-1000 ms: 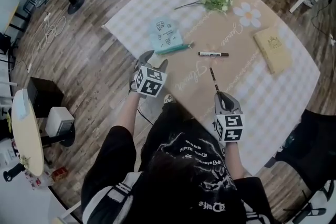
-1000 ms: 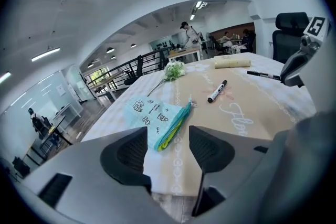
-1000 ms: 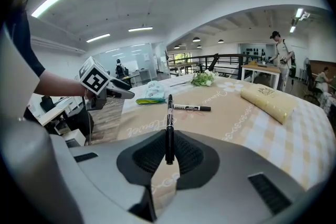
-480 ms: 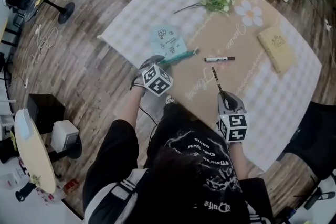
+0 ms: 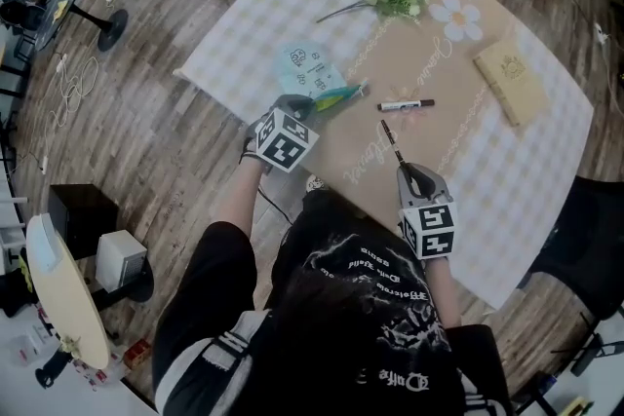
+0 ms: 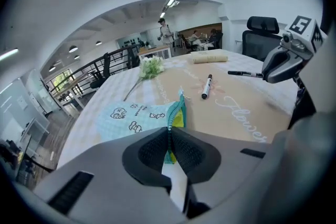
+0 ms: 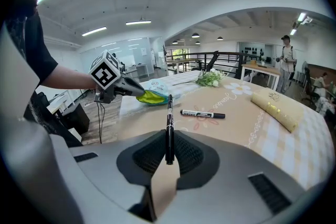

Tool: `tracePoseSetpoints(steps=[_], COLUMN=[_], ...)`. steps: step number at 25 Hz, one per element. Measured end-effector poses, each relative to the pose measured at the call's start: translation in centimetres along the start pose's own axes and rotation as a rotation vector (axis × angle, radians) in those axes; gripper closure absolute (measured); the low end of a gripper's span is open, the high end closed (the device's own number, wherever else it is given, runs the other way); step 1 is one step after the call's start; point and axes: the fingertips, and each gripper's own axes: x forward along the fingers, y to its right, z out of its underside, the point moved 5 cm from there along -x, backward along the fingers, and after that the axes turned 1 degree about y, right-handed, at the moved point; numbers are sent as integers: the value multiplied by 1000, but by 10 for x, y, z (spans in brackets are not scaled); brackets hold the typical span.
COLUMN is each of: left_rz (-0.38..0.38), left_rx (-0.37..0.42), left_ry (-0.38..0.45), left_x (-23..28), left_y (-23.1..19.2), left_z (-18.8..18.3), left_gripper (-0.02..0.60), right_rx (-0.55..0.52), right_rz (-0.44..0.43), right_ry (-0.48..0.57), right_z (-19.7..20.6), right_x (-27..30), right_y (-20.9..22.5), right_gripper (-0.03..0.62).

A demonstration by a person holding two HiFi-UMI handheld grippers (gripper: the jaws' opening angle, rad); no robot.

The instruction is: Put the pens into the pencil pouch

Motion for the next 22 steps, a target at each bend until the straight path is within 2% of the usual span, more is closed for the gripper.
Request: tracePoseSetpoints(steps=[9,17,22], left_rz=[-104,-110,-65], left_rx=[-108,-198,-271], left_ry=[164,251,270], left_x=[-36,-57,-58], left_y=[-3,10,18], left_z=[-32,-48,-50], left_gripper=[549,550,551], right_rx=[-132,-350,-441], right_rz=[-27,-41,-51], right_ry=[6,1,-26], right_z=[-24,-57,-73], right_x=[-7,-11,-7], right_y=[-3,-9,-15], right_gripper=[539,539,539])
